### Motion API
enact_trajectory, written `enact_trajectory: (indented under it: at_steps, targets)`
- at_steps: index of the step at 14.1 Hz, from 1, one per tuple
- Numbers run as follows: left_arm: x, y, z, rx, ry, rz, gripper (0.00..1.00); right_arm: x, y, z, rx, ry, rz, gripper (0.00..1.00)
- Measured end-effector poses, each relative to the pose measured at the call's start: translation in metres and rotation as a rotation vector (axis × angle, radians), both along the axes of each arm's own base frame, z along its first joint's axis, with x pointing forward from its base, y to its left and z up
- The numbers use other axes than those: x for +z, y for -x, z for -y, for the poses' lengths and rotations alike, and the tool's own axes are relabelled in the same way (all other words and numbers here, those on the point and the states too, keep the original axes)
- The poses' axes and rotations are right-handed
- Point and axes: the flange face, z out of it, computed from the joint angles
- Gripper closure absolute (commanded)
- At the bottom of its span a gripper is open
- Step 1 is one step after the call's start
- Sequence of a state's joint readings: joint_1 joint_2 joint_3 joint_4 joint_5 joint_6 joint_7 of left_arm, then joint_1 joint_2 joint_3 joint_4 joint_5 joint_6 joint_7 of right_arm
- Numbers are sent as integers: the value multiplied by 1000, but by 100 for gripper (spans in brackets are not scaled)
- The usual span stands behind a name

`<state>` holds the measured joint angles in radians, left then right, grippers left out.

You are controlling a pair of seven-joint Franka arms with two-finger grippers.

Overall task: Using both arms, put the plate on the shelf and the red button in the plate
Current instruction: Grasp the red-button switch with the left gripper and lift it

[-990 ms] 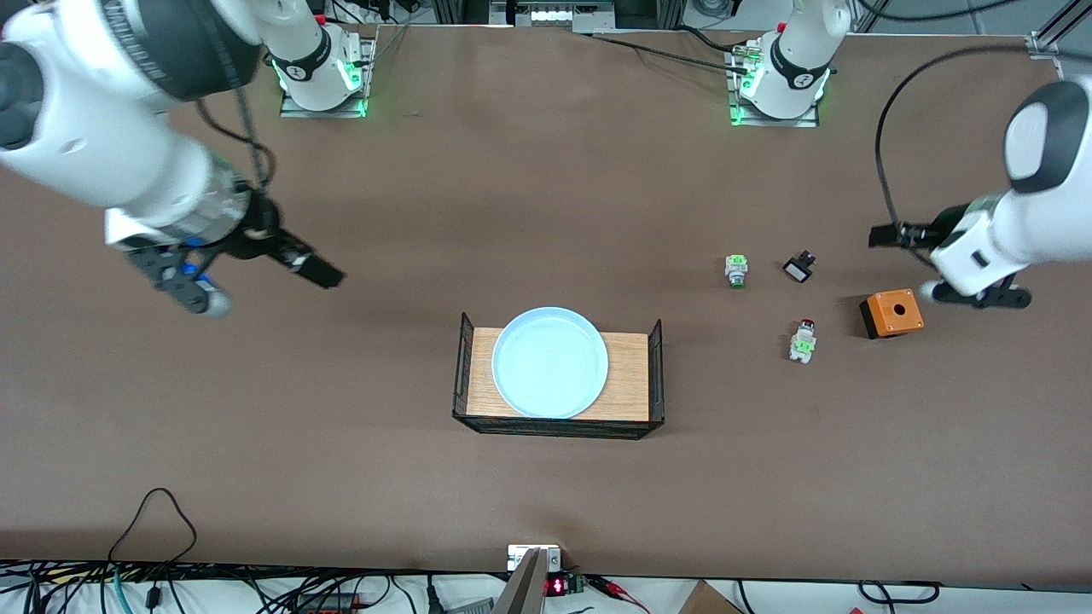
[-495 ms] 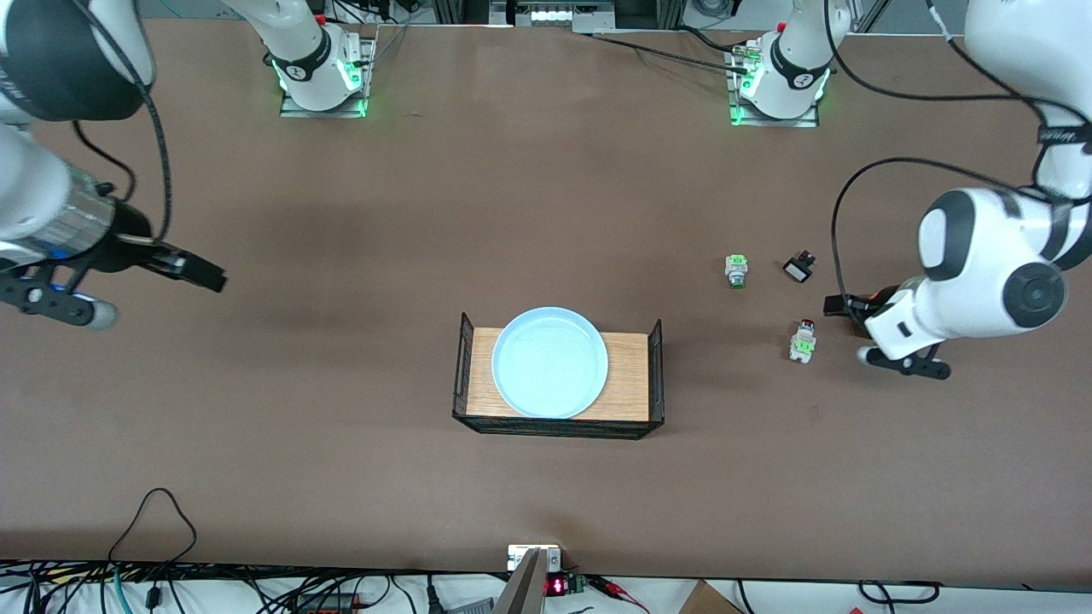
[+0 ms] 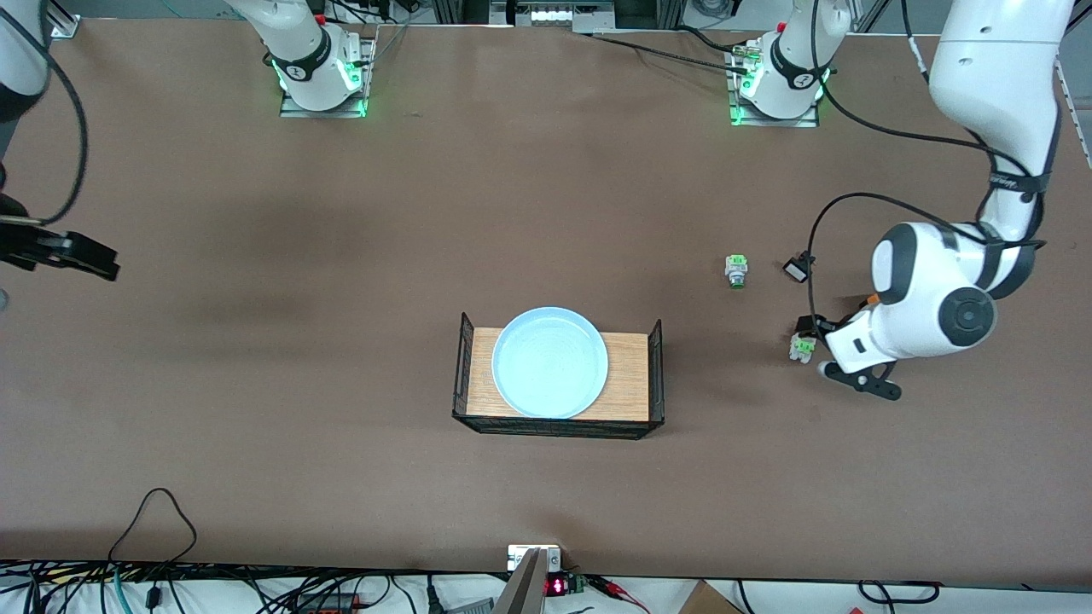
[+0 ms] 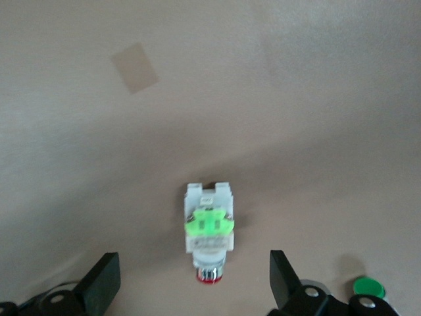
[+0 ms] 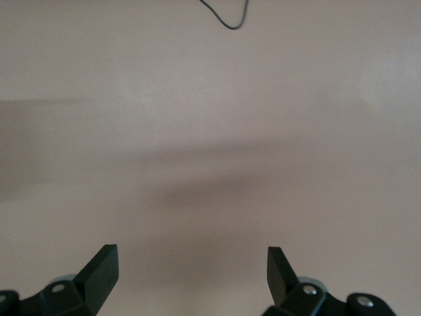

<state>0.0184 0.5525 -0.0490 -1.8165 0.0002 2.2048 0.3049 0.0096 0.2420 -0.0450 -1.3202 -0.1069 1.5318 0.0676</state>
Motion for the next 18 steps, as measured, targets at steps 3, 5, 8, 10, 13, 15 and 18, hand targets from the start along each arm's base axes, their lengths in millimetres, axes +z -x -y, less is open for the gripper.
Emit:
enact_trajectory:
  at_steps: [3,5,8,10,13,15,18]
  targets:
    - [-19,8,4,-8,0,2,0,6,17,7,-18,-35,-15,0]
    - [-24,8,3,-24,-14,13,0,-1,30,13,-28,-65,-32,0]
    - [-33,10,2,-35,-23,5,0,-10,40,14,-9,-73,-41,0]
    - [-40,12,2,-36,-23,-5,2,-15,38,14,18,-73,-20,0]
    - [-47,13,2,-36,-22,-14,39,-23,40,14,28,-74,-7,0]
    - [-50,14,2,-37,-22,-19,61,-13,49,15,30,-74,8,0]
    - [-52,15,2,-37,-22,-21,71,12,62,13,38,-78,36,0]
